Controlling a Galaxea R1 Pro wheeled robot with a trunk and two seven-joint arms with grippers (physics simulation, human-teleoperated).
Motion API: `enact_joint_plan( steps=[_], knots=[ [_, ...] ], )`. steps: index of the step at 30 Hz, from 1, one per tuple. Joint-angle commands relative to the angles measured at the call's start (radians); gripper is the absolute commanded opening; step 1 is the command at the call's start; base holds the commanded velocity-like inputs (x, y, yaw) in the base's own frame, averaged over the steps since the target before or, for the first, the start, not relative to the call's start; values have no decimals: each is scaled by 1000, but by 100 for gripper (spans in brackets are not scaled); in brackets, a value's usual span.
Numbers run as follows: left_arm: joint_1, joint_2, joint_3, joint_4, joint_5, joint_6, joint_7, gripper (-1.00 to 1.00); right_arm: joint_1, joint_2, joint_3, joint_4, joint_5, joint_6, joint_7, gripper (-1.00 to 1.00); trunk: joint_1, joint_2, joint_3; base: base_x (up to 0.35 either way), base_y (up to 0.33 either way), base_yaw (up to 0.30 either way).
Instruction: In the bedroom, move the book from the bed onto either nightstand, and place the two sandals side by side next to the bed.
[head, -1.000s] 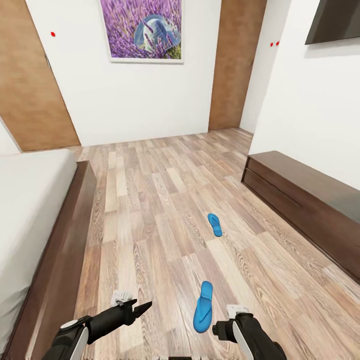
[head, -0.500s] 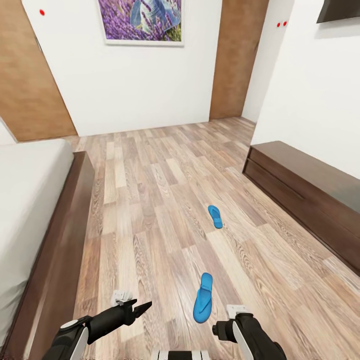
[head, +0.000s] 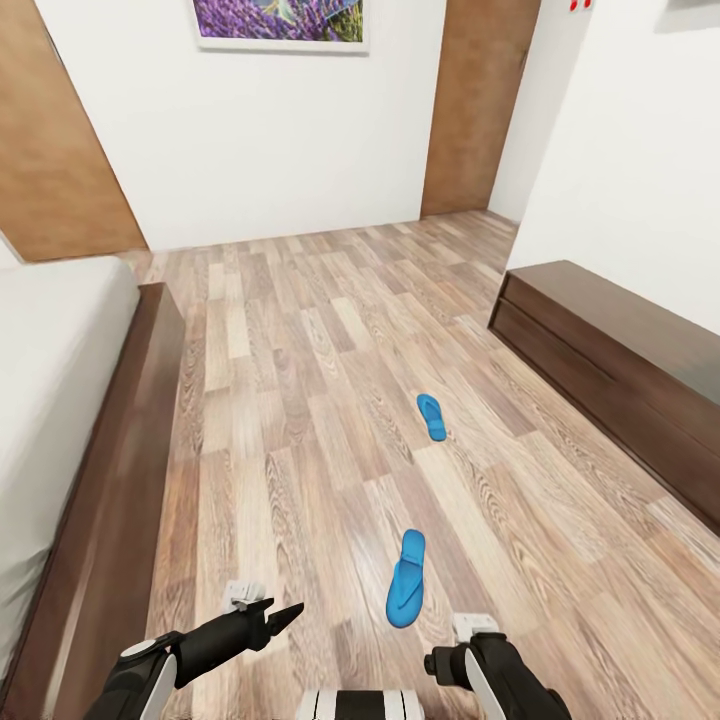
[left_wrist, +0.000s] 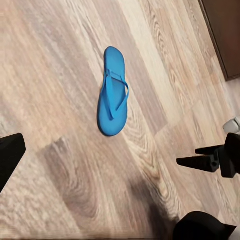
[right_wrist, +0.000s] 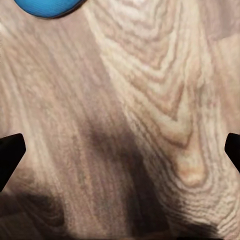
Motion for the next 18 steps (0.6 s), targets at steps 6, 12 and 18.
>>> enact_joint_plan(
  steps=[6,12,18],
  knots=[
    [0,1,1,0,7,9,-2,100,0,1,-2,0,-1,-13,-3,100,0,-1,-5,0,0,0],
    [0,1,1,0,7,9,-2,100,0,1,-2,0,0,-14,-3,100,0,-1,-5,0,0,0],
    [0,3,1,0,7,9,-5,100,0,0,-5,-1,1,-14,-5,100,0,-1,-5,0,0,0]
  ],
)
